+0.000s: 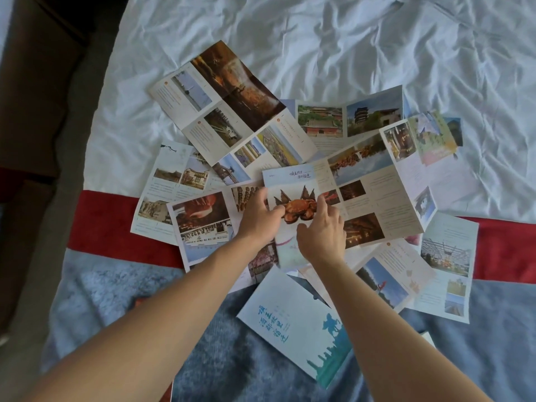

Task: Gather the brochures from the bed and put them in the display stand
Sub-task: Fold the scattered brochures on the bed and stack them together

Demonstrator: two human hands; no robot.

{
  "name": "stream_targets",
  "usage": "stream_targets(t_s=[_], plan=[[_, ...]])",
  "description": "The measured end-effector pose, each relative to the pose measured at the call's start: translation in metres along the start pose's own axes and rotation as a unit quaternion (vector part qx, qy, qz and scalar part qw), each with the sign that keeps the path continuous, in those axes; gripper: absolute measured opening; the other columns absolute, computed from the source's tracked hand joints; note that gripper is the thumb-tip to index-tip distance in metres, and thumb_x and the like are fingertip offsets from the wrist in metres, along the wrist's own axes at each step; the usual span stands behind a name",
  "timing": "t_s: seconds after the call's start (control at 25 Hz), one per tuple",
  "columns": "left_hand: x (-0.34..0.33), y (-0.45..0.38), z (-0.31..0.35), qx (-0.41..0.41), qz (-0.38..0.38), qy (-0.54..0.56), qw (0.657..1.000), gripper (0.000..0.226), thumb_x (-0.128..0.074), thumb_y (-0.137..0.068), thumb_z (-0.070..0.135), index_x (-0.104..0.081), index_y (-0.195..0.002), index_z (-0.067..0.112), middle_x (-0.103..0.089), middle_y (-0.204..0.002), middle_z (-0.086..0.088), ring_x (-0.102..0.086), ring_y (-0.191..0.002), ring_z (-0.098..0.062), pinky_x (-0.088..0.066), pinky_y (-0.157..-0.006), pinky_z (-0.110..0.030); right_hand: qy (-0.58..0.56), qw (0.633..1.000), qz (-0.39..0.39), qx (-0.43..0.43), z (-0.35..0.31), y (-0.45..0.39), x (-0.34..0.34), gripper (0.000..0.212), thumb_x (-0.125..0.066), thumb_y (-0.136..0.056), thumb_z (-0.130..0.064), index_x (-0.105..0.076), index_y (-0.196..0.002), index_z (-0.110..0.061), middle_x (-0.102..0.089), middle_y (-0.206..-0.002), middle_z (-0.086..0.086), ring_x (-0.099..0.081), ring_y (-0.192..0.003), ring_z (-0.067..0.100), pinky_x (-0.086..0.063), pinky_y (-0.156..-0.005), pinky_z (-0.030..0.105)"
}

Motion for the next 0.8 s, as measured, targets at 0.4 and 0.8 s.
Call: stream_targets(t_s=[0.4,0.8], plan=[[0.013,0.006,-0.001,0.005,0.040,0.109,0.993,0.034,-0.056,-0.090,0.012,-0.061,-0.119,0.030,-0.067,-0.109,0.016,-0.063,-0.107,-0.012,-0.050,-0.086,-0.030,-0.089,0.996,-0.011,-0.016,-0.009,0.008,-0.007,0.078,-0.061,-0.086,-0.011,-0.024,-0.154,-0.022,-0.028,-0.155,0.012,-0.029,-0.140,0.035,-0.042,-0.104,0.046],[0.013,0.004,-0.011,-0.078,0.063,-0.047,0.994,0.046,-0.051,-0.087,0.001,-0.059,-0.111,0.041,-0.065,-0.089,0.017,-0.062,-0.086,-0.006,-0.044,-0.061,-0.020,-0.177,0.984,0.005,-0.002,0.002,0.007,-0.001,0.070,-0.059,-0.090,-0.026,-0.029,-0.154,-0.032,-0.043,-0.143,0.007,-0.050,-0.117,0.026,-0.050,-0.089,0.043]])
Point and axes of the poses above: each hand's wrist, its own y-axis away from the middle knuckle, its own x-axis out of the back of the hand, z = x × y, the point moved 2 cm from there along -y, towards the middle knuckle
